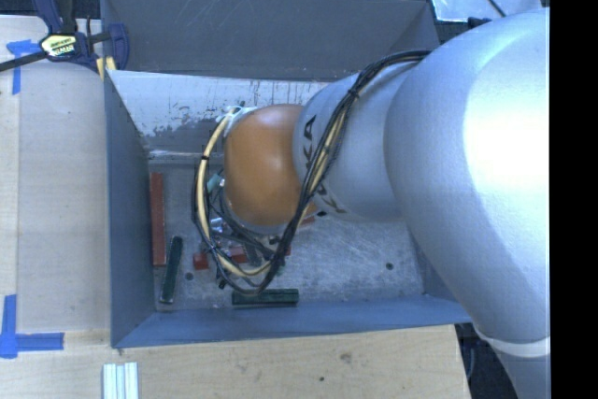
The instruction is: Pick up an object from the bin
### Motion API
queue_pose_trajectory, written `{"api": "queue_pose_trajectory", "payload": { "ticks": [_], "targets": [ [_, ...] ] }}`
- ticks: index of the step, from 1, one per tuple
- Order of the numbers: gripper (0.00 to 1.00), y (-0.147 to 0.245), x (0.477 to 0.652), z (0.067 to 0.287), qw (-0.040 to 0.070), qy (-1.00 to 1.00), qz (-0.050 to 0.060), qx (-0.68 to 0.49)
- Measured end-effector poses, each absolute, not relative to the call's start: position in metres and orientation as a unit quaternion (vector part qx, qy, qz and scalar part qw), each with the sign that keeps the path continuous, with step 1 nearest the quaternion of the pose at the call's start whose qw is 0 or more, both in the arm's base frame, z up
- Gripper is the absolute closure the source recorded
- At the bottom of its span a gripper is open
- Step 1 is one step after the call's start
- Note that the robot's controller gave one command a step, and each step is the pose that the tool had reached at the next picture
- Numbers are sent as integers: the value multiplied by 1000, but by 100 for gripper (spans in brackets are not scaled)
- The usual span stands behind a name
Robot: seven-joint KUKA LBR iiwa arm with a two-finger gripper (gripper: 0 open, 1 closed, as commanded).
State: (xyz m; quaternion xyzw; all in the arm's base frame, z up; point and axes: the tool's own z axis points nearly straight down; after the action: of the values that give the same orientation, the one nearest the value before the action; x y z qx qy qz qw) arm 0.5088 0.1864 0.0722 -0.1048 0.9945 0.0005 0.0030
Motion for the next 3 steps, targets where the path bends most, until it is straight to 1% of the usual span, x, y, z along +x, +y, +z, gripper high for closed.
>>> {"api": "queue_pose_trajectory", "payload": {
  "ticks": [1, 2, 3],
  "targets": [
    [0, 186, 508, 71, 2, 995, 0, -105],
    [100, 187, 509, 72, 3, 995, 1, -104],
    [0, 186, 507, 70, 1, 995, 0, -104]
  ]
}}
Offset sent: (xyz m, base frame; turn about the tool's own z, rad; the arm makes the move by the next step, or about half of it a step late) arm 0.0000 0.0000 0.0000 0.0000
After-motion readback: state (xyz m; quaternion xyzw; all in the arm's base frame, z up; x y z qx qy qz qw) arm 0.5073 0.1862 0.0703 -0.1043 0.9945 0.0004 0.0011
